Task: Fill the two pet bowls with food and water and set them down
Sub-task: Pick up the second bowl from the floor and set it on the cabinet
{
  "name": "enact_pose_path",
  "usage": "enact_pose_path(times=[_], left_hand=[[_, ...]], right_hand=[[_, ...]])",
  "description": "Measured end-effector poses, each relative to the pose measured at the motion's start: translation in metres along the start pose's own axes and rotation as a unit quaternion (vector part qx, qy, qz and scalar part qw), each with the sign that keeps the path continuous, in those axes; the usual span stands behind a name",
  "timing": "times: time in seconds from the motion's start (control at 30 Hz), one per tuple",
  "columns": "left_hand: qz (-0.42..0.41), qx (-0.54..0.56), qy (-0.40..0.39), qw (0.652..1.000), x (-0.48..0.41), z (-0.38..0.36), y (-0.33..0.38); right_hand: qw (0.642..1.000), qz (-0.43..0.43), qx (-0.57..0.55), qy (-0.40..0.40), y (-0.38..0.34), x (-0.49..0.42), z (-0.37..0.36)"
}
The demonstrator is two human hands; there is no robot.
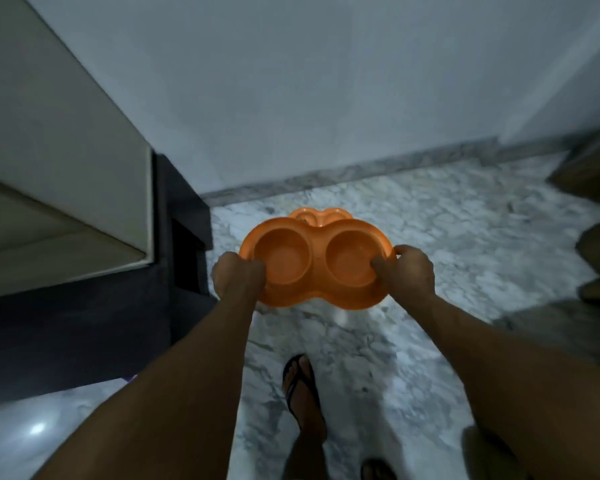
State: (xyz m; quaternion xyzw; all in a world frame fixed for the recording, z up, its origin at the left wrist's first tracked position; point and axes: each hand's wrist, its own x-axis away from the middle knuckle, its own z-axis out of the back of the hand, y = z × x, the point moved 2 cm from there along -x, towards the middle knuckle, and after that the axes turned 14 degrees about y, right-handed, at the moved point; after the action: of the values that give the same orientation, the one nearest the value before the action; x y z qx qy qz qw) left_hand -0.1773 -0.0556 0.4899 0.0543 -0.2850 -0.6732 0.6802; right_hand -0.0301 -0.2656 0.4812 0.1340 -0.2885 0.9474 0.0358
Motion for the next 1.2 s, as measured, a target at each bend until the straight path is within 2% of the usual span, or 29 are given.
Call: enact_pose_path(times=[0.13,0.23,0.33,0.53,0.67,0.97,1.07,1.2], left_hand=[[0.029,0.082,0.043,0.995,0.061,0.097,-0.002],[0.044,0.099,0.069,0.992,0.091,0.143,0.0],[0.066,0.146,0.116,0.98,0.132,0.218,-0.011],[0.089,0.227,0.185,0.952,0.159,0.349,-0.053],[0.109,0.238,0.221,0.939,0.152,0.419,-0.093],[0.136,0.23,0.293,0.918,0.054,0.593,-0.221],[0.145,0.234,0.308,0.91,0.01,0.648,-0.262],[0.155,0.23,0.303,0.912,-0.038,0.687,-0.295]], right_hand=[[0.996,0.086,-0.014,-0.002,-0.035,0.058,0.079],[0.993,0.118,0.019,0.007,-0.056,0.083,0.111],[0.985,0.174,0.0,0.011,-0.089,0.134,0.157],[0.959,0.281,-0.021,0.007,-0.165,0.226,0.192],[0.945,0.326,-0.017,-0.012,-0.216,0.284,0.179],[0.906,0.418,-0.034,-0.056,-0.366,0.458,0.075],[0.901,0.427,-0.045,-0.064,-0.413,0.516,0.039],[0.9,0.43,-0.041,-0.059,-0.456,0.557,0.002]])
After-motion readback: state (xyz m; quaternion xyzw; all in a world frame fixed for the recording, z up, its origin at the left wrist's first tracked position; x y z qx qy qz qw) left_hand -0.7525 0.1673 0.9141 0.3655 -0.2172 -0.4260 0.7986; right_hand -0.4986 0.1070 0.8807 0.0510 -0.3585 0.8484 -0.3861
